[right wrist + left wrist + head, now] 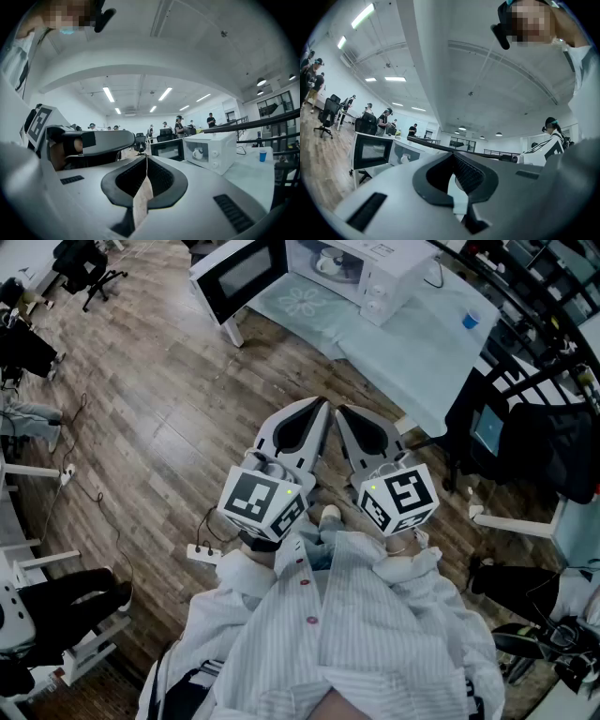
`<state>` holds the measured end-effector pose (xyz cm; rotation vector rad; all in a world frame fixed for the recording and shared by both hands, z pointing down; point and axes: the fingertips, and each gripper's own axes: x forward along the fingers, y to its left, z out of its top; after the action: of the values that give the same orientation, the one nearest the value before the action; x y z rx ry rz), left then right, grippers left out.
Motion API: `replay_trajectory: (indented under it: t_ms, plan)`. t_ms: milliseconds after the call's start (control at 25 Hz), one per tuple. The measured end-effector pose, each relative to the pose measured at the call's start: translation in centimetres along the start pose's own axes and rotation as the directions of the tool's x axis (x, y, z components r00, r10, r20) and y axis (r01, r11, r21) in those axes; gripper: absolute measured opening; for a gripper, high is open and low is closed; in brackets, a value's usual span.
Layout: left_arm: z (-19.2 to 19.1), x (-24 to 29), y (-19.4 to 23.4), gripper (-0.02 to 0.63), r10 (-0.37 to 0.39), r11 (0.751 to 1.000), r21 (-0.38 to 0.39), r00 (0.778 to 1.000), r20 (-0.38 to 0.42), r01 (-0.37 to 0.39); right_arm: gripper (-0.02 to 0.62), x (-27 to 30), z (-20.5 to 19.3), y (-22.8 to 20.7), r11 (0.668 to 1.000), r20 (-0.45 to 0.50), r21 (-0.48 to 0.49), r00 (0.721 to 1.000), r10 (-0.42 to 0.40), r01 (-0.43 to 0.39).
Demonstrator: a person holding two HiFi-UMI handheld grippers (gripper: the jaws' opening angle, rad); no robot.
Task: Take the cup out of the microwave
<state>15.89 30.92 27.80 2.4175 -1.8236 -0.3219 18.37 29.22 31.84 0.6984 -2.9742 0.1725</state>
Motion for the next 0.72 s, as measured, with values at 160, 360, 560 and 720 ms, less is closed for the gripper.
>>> replay_trajectory:
  t_ms: [160, 360, 560, 720]
  plan:
    - [-0.1, 0.3, 0.1, 0.009, 0.001, 1.000, 0.007, 1.000, -0.006, -0.001, 0.037, 0.1, 0.4, -0.1, 1.000, 0.015, 0.002, 1.000, 0.001, -0.001]
    - [-0.4, 0.6, -0.5, 0.009, -0.001, 1.000, 0.017, 1.000, -0.010, 0.001, 0.037, -0.5, 0.4, -0.6, 1.000, 0.031, 0.022, 1.000, -0.004, 0.003]
    - [-0.7, 1.3, -1.6, 0.009, 0.001, 1.000, 0.030, 1.000, -0.010, -0.001, 0.037, -1.4, 0.3, -1.5, 0.999, 0.044, 0.037, 0.999, 0.004, -0.006]
    - [-1.0, 2.2, -2.4, 0.009, 0.011, 0.999, 0.031, 1.000, -0.005, -0.011, 0.037, -2.0, 0.5, -2.3, 0.999, 0.056, 0.033, 0.998, 0.029, -0.031]
